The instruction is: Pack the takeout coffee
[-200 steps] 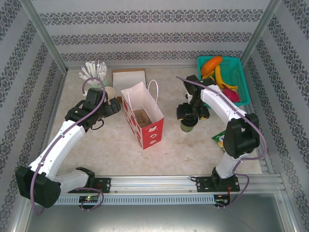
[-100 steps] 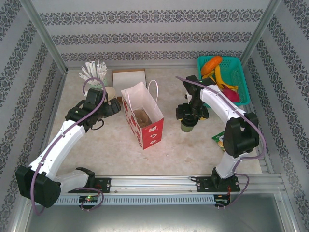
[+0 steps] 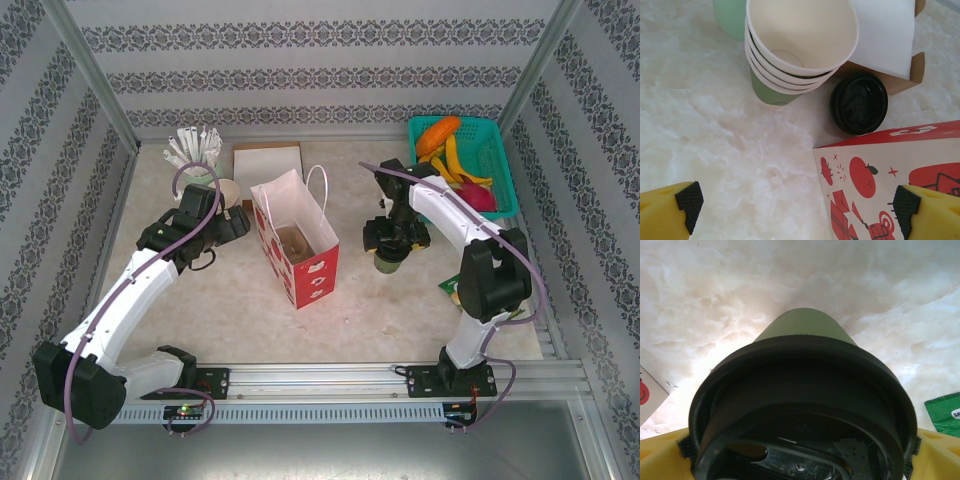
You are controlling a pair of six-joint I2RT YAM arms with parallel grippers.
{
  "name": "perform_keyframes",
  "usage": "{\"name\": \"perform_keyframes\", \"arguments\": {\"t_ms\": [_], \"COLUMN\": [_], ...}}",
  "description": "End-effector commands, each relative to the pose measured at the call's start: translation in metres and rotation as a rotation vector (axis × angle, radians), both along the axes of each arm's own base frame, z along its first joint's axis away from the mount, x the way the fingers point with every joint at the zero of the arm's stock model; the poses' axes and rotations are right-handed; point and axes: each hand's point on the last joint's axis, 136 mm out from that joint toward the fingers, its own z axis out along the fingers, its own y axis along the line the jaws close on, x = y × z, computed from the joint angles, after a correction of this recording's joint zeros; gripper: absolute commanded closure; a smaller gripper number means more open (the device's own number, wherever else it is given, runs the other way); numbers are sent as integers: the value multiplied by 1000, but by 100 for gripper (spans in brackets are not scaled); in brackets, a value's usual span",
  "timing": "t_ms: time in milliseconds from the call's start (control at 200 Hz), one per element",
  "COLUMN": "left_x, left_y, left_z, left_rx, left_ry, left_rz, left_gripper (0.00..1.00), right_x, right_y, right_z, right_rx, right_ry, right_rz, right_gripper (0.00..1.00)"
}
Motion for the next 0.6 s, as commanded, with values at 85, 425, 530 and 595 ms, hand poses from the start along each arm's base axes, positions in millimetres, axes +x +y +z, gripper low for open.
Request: {"name": "perform_keyframes", "arguments": {"t_ms": [85, 425, 530, 595], "left_x": [-4, -4, -4, -4], "left_y": [8, 8, 8, 8], "left_z": [-8, -9, -9, -8], "left_rx": [27, 29, 29, 27], "left_ry": [31, 33, 33, 32], "left_rz": [11, 11, 10, 10], "left_gripper": [0, 0, 0, 0], "right_x": [-5, -5, -6, -6], "right_y": [-7, 1, 2, 1], "right_z": [-3, -5, -7, -7], "right_rx": [-77, -34, -27, -31], "right_ry": [27, 27, 35, 34], "right_rz": [9, 8, 8, 10], "right_gripper": [2, 3, 5, 7]}}
